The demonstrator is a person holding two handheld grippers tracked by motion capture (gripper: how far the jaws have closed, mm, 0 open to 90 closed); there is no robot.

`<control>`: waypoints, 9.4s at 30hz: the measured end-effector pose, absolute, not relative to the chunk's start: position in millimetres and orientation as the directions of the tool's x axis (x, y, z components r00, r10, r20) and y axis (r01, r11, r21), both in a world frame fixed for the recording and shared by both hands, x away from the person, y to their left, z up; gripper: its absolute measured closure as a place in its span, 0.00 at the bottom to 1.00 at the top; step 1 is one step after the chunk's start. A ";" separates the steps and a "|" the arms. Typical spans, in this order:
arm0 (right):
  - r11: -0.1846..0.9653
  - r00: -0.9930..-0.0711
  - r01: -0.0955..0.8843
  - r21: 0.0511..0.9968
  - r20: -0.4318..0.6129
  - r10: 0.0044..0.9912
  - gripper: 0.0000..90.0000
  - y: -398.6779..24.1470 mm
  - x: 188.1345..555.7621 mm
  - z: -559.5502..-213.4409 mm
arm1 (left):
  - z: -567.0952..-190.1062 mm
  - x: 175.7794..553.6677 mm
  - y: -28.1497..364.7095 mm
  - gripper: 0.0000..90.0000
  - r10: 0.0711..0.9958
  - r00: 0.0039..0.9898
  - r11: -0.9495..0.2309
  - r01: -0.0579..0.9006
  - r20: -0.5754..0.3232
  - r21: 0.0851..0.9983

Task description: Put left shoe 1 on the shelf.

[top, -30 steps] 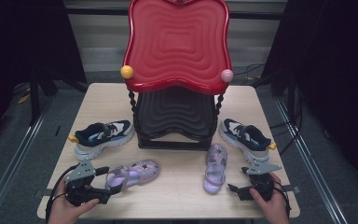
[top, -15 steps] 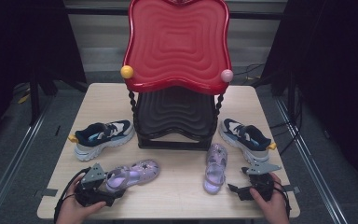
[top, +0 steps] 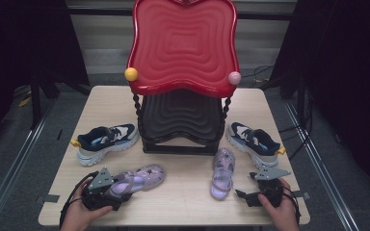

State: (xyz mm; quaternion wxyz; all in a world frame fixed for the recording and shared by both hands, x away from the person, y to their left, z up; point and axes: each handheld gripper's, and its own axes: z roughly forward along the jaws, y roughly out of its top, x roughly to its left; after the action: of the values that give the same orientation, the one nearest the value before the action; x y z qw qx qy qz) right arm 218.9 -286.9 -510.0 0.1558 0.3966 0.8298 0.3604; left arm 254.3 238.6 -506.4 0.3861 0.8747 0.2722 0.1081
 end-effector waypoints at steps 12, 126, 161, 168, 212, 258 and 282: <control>0.425 -0.637 0.546 0.722 0.027 0.771 0.14 -286.9 218.9 -510.0 | -504.7 251.3 236.3 0.38 0.580 0.815 -0.542 0.399 -0.015 0.740; 0.426 -0.637 0.546 0.721 0.027 0.770 0.14 -286.9 218.9 -510.0 | -412.4 300.0 90.8 0.41 0.902 0.430 -0.085 0.244 -0.030 0.966; 0.427 -0.639 0.544 0.722 0.026 0.769 0.14 -287.1 219.0 -510.0 | -425.8 345.2 35.0 0.41 0.983 0.182 -0.031 0.140 0.006 0.990; 0.427 -0.638 0.545 0.722 0.026 0.770 0.14 -287.1 219.0 -510.0 | -428.5 341.7 30.6 0.40 0.977 0.202 -0.103 0.193 0.063 0.976; 0.427 -0.638 0.544 0.722 0.026 0.769 0.14 -287.1 219.0 -510.0 | -415.7 363.0 31.1 0.41 0.977 0.210 -0.066 0.198 0.023 0.978; 0.427 -0.639 0.544 0.722 0.026 0.769 0.14 -287.1 219.0 -510.1 | -428.8 364.3 25.1 0.21 0.930 0.347 -0.247 0.338 0.123 0.908; 0.428 -0.639 0.544 0.722 0.026 0.769 0.14 -287.1 219.0 -510.0 | -419.6 342.9 44.6 0.20 0.873 0.466 -0.322 0.333 0.142 0.886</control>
State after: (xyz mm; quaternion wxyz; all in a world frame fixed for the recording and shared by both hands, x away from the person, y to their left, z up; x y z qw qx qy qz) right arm 219.0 -287.1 -510.0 0.1562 0.3953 0.8303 0.3604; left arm 342.9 44.6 -419.6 0.4194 0.7465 0.4040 0.3218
